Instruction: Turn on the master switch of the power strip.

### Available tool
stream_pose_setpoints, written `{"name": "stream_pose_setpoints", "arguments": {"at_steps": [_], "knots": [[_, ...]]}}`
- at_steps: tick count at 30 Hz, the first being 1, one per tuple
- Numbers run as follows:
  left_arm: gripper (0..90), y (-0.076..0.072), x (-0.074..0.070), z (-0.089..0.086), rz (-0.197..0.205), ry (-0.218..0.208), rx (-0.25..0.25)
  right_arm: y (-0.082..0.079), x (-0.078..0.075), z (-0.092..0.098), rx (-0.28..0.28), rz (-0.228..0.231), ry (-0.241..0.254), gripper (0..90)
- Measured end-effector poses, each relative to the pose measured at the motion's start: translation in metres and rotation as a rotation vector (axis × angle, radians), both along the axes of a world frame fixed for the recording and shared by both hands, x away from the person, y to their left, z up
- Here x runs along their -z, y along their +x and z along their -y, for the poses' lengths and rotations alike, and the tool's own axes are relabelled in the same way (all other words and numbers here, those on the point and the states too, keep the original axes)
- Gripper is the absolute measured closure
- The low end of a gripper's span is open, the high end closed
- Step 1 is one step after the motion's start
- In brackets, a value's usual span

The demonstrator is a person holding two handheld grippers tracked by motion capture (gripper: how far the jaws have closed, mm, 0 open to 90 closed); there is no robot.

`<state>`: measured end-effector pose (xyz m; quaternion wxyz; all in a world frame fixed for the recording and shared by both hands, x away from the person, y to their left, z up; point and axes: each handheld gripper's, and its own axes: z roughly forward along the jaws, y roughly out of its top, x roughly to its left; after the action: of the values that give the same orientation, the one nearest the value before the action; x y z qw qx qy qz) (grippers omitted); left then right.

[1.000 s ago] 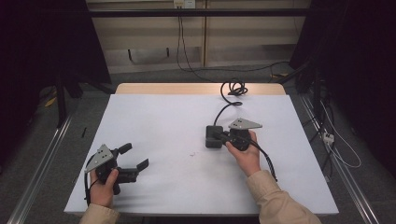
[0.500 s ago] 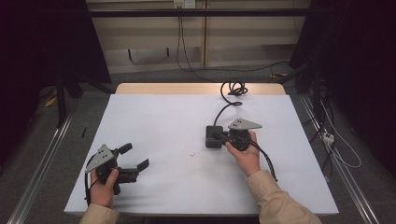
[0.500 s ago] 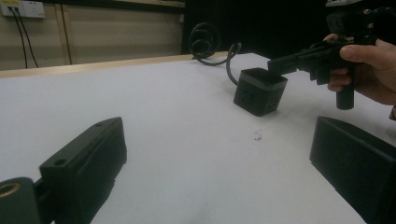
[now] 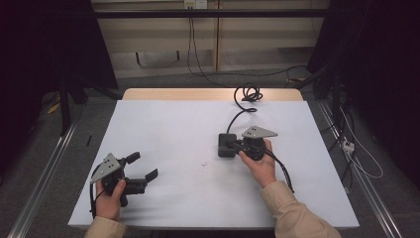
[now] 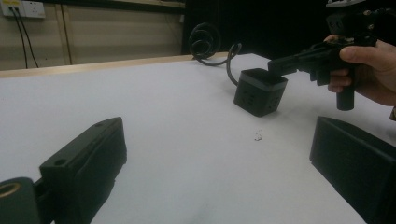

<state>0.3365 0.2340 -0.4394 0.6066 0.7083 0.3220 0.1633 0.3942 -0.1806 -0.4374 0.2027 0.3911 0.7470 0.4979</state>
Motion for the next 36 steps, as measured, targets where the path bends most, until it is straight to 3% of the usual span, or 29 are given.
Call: {"name": "stream_pose_setpoints", "arguments": {"at_steps": [36], "knots": [[3.4,0.0003,0.0002,0.0004,0.003,0.001,-0.002,-0.0012,0.0003,-0.0014,0.014,0.001,-0.002,90.0]]}}
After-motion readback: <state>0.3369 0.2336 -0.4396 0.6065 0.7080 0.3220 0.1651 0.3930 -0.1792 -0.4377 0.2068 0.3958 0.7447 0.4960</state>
